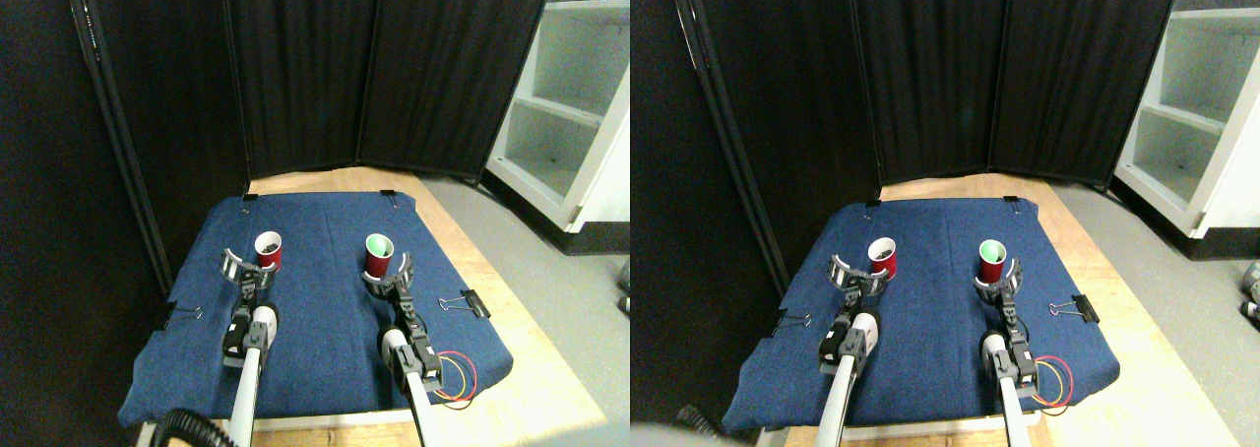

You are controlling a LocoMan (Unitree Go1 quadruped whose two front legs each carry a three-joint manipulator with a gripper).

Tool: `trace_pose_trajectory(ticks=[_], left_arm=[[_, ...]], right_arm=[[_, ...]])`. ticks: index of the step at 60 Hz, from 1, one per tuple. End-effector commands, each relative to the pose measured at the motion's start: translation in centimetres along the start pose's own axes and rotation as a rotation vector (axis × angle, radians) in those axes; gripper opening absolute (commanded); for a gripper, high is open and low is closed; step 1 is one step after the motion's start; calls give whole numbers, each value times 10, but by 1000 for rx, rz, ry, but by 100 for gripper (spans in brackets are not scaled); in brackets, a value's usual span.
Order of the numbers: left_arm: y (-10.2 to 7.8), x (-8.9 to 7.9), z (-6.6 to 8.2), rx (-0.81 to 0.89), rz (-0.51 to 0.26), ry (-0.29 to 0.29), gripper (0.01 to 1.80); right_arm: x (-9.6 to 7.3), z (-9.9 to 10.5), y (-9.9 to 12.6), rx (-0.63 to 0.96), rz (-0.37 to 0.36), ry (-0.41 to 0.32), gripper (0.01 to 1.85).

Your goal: Pour (bimanual)

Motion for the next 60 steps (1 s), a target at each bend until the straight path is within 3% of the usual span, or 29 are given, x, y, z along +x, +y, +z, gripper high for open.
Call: trace_pose_trajectory(ticks=[1,5,13,20,26,33,40,53,60], left_arm=[[-4,1,-3,-46,-18,-29,93],[-2,2,-7,-84,-11,-34,90],[0,2,-12,-122,2,-33,107],[-1,1,-17,-168,25,17,118],[-5,-3,-22,-194,47,1,116],[-7,-4,-27,-204,62,28,110],[-6,1,-30,-189,76,51,119],[-4,13,-34,-174,84,92,99],[-5,16,-34,-174,78,79,111]], right_arm=[[8,0,-2,34,-27,-19,87],[9,-1,-7,105,-41,-10,83],[7,-2,-13,153,-55,-15,89],[6,-3,-15,145,-63,-13,87],[5,-4,-15,150,-66,-3,94],[6,-5,-15,161,-74,8,108],[8,-6,-15,183,-81,2,115],[17,-5,-18,237,-97,-18,109],[21,-4,-18,273,-96,-24,109]])
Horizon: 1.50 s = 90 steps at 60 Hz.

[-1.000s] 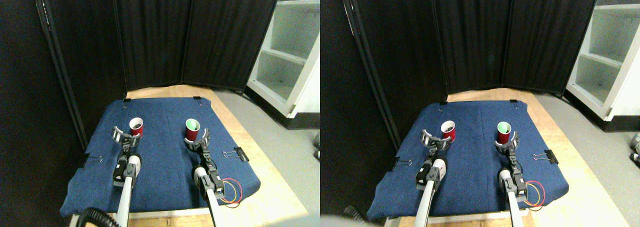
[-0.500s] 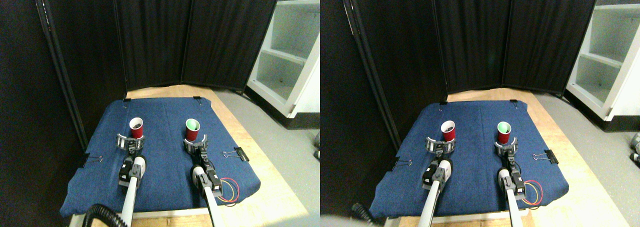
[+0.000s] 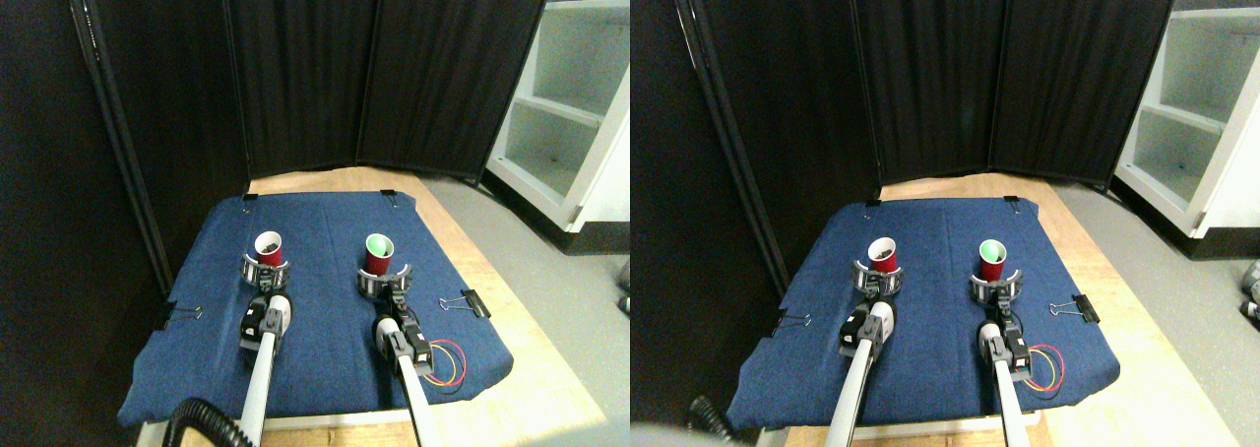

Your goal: Pour (bimanual)

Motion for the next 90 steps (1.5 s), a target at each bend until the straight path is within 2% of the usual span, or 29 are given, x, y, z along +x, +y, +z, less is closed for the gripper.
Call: trace_pose_trajectory(ticks=[1,4,8,14,17,20,28,32,34,47,56,61,70,82,88,90], left_arm=[[-7,3,1,-20,-41,-21,111],[-8,6,2,-18,-40,-17,118],[-8,7,2,-21,-37,-23,117],[-8,10,2,-17,-39,-26,105],[-8,11,2,-12,-38,-25,106],[-8,13,2,-26,-43,-34,114],[-7,20,1,-73,-31,-17,103],[-7,23,1,-97,-25,2,105],[-7,24,0,-104,-25,12,111],[-8,31,-4,-143,-25,28,120],[-2,36,-7,-161,-14,44,107],[2,39,-7,-162,-12,52,112],[6,43,-10,-156,1,41,121],[7,45,-10,-157,-4,53,115],[6,44,-8,-142,-1,51,114],[5,43,-8,-138,-4,42,112]], right_arm=[[5,1,3,31,26,-11,109],[7,1,3,37,18,-17,107],[10,1,3,35,19,-17,106],[15,0,4,60,15,-16,100],[17,0,3,56,15,-13,100],[19,0,4,50,5,-21,104],[26,-1,3,47,5,-30,104],[28,0,2,48,5,-28,108],[28,1,2,51,3,-30,108],[29,4,3,65,-10,-41,114],[30,6,1,59,-14,-46,112],[29,7,2,66,-19,-41,117],[30,6,1,90,-20,-30,116],[28,5,2,82,-27,-33,117],[30,6,2,76,-19,-35,100],[30,6,2,78,-20,-38,101]])
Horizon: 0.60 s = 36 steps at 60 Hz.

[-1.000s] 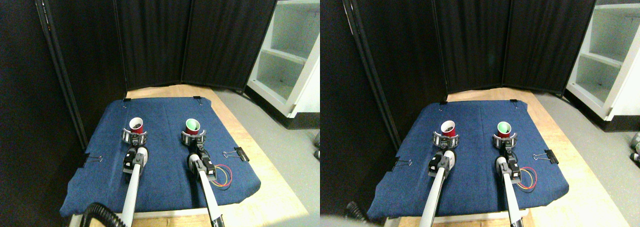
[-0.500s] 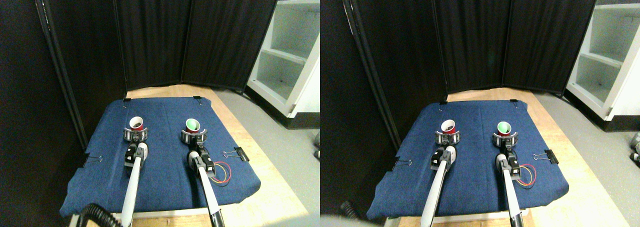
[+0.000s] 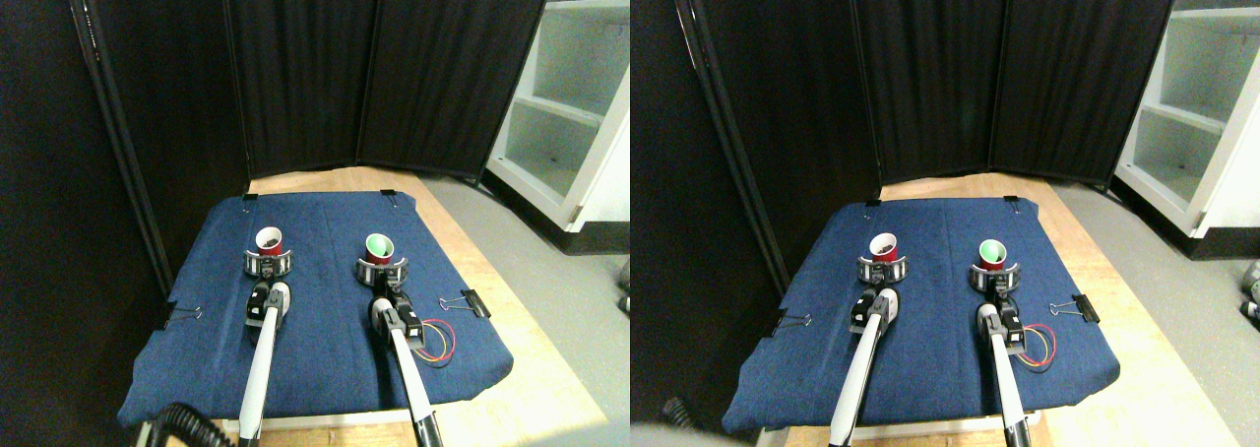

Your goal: Pour (bimanual)

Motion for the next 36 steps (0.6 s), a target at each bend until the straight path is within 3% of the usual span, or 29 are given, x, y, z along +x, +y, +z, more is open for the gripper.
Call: trace_pose_trajectory(ticks=[1,2,6,7,9,10,11,25,36], left_arm=[[2,0,0,38,13,-29,111],[1,0,0,41,10,-31,111],[-1,0,-1,109,-20,-97,69],[-1,0,-1,109,-20,-97,69],[-3,0,-2,117,-28,-123,27],[-4,0,-2,122,-26,-140,7],[-5,0,-2,123,-24,-155,1],[-6,-2,-4,172,-33,-215,1],[-9,-6,-5,182,-37,-212,1]], right_arm=[[3,0,5,7,29,-5,97],[3,0,5,9,31,-5,94],[4,0,6,-4,42,-11,60],[4,0,6,-4,42,-11,60],[3,-1,8,-8,47,-41,36],[2,-2,9,2,42,-72,15],[2,-3,10,7,41,-95,2],[-2,0,12,-13,46,-130,1],[-5,3,11,-52,64,-122,1]])
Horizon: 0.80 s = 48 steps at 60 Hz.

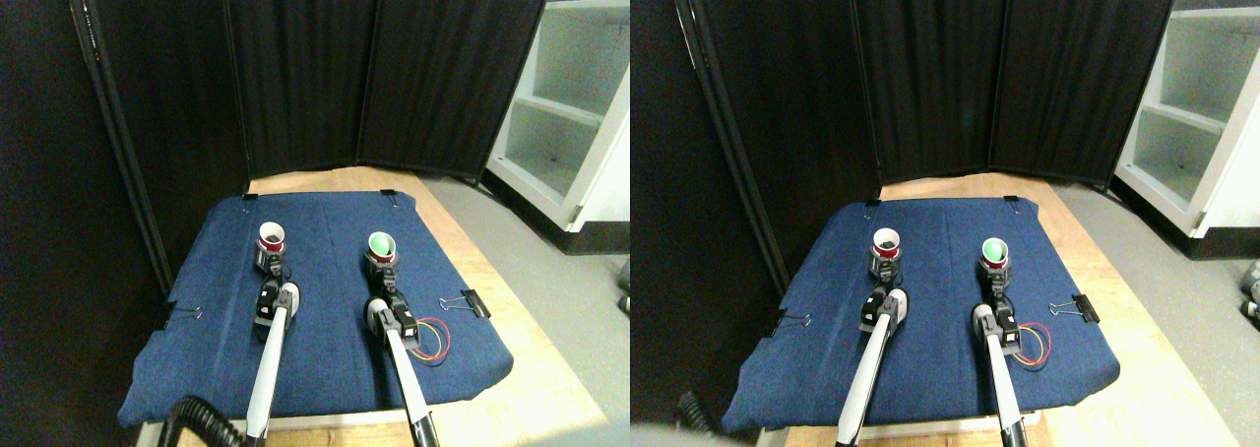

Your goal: Pour (bimanual)

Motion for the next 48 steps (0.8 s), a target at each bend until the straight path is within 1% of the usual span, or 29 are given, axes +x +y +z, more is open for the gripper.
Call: trace_pose_trajectory(ticks=[1,7,8,11,15,19,21,23,24,28,30,33,37,38,40,41,43,45,48], left_arm=[[0,-4,-3,19,4,-9,1],[-2,-6,-3,26,0,6,1],[-4,-9,-3,32,-4,4,1],[-6,-11,-2,43,-9,6,1],[-11,-14,0,95,-21,6,1],[-22,-22,6,127,-38,41,1],[-24,-23,6,137,-43,46,1],[-29,-25,9,141,-55,59,1],[-31,-26,10,147,-67,85,1],[-40,-31,12,148,-67,116,1],[-46,-33,14,155,-68,145,1],[-51,-35,13,149,-68,141,1],[-59,-41,11,142,-67,158,1],[-61,-42,11,140,-64,170,1],[-62,-42,10,138,-64,177,1],[-63,-43,9,134,-64,189,1],[-66,-45,8,125,-57,189,1],[-69,-47,7,121,-52,206,1],[-72,-49,4,122,-46,213,1]], right_arm=[[-3,3,10,18,43,-4,1],[-5,5,11,-16,70,5,1],[-7,6,12,-21,78,14,1],[-9,7,13,-16,78,14,1],[-11,9,17,-27,98,25,1],[-16,13,24,-94,116,35,1],[-17,14,25,-104,118,35,1],[-20,15,30,-151,131,32,1],[-21,16,33,-161,138,34,1],[-24,17,41,-192,155,45,1],[-24,17,47,-192,157,55,1],[-24,16,51,-199,168,66,1],[-23,15,59,-202,181,92,1],[-23,15,62,-206,183,96,1],[-23,15,63,-208,184,99,1],[-23,14,65,-216,188,104,1],[-23,13,68,-235,194,106,1],[-22,12,72,-248,197,115,1],[-22,10,77,-268,199,114,1]])
